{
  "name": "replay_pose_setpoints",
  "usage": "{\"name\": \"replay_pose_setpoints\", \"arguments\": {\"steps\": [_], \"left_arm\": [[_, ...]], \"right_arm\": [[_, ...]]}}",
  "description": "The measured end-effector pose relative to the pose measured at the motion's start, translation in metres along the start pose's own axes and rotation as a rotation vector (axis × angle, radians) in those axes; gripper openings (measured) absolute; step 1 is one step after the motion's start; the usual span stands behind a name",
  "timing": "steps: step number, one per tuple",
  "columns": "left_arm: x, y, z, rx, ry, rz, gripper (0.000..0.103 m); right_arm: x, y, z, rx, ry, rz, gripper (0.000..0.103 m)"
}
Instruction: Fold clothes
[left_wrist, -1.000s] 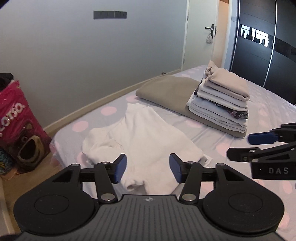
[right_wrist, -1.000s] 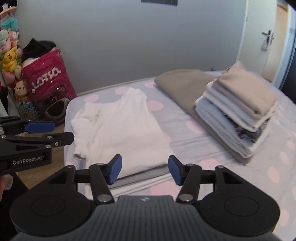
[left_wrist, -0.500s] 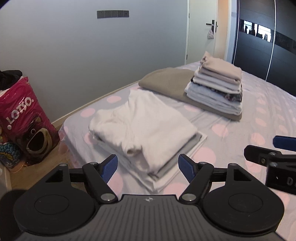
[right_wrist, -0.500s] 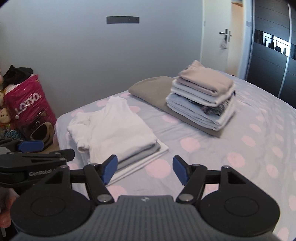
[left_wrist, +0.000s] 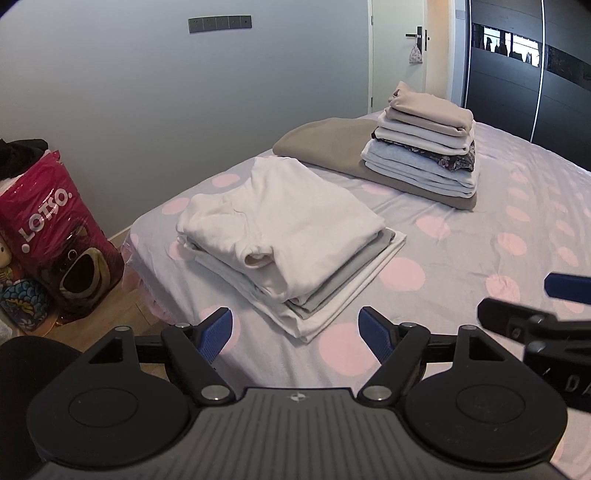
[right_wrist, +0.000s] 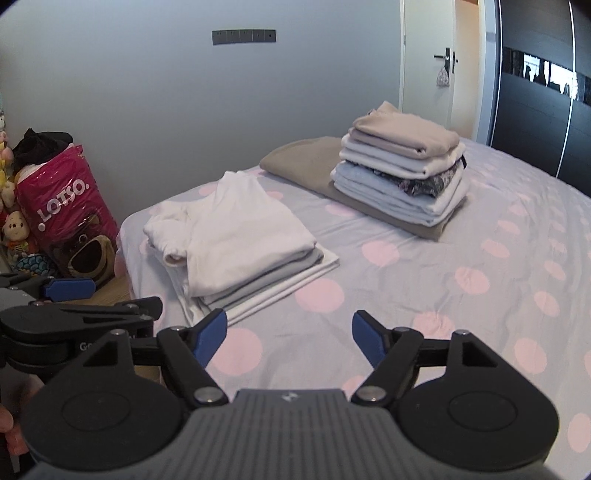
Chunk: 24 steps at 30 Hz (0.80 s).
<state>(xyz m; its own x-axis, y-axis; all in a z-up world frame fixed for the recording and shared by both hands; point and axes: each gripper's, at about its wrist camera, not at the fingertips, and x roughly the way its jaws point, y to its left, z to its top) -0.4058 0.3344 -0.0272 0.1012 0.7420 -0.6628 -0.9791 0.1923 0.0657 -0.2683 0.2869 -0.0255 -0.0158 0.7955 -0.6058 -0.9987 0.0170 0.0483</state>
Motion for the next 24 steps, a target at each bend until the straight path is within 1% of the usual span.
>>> {"name": "replay_pose_setpoints", "arguments": {"steps": [4, 10, 16, 24], "left_arm": [[-0.0040, -0.0010, -0.0014, -0.009, -0.009, 0.016, 0.075], [-0.0049, -0.0030, -0.0003, -0.004, 0.003, 0.028, 0.074], [-0.0066, -0.0040, -0.0013, -0.005, 0.000, 0.023, 0.074], [-0.0050, -0.0034, -0.0027, 0.000, 0.008, 0.037, 0.074]], "right_arm": [[0.0014, 0.0013, -0.0027, -0.004, 0.012, 0.006, 0.077], [0.0011, 0.0069, -0.0040, -0.022, 0.008, 0.008, 0.077], [0.0007, 0.0047, -0.0041, -0.008, 0.008, 0.006, 0.077], [0.0028, 0.0059, -0.0048, -0.007, 0.017, 0.005, 0.077]]}}
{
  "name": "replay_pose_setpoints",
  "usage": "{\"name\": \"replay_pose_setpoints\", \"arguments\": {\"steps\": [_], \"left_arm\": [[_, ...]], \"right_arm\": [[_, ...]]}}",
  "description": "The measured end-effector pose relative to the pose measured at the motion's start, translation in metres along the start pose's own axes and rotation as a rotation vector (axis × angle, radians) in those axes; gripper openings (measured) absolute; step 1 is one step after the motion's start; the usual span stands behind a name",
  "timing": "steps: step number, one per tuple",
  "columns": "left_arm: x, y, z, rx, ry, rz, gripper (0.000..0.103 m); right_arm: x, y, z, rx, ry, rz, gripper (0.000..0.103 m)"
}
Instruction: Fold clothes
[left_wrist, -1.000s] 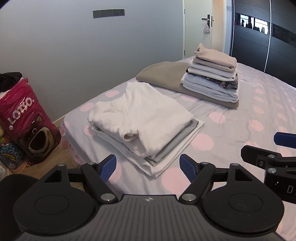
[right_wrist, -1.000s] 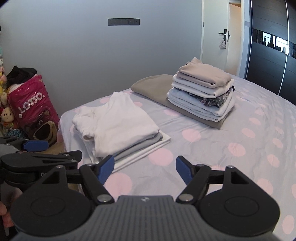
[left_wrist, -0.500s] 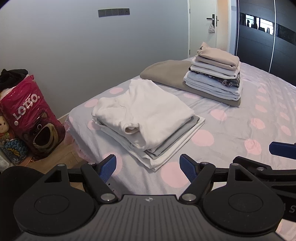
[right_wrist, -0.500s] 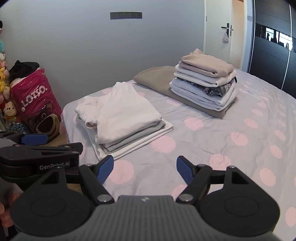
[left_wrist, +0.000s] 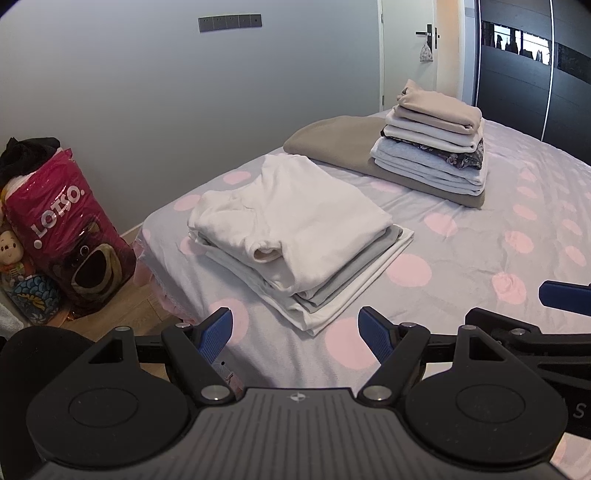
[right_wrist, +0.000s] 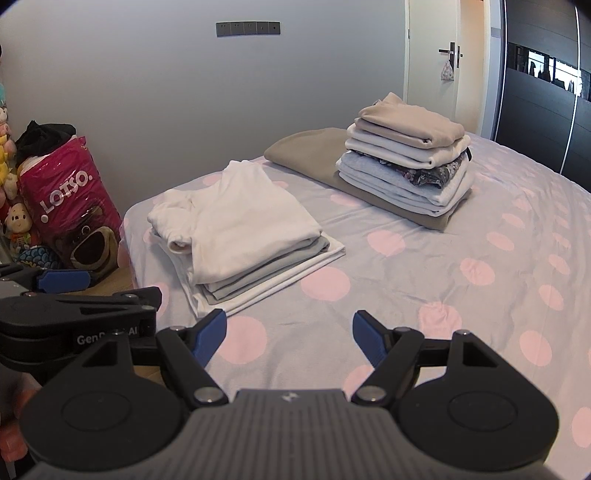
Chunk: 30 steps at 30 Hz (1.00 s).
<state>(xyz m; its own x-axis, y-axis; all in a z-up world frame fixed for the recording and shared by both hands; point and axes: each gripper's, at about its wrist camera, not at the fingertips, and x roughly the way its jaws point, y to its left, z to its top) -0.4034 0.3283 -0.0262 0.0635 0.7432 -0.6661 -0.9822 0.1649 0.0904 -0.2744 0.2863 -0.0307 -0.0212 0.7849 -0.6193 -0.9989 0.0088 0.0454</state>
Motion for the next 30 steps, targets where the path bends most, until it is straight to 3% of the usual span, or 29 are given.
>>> {"name": "replay_pose_setpoints", "arguments": {"steps": [30], "left_arm": [[0.0021, 0.0029, -0.0042, -0.006, 0.014, 0.003, 0.072]], "right_arm": [[0.0033, 0.0031, -0.0008, 0.000, 0.018, 0.006, 0.078]]}}
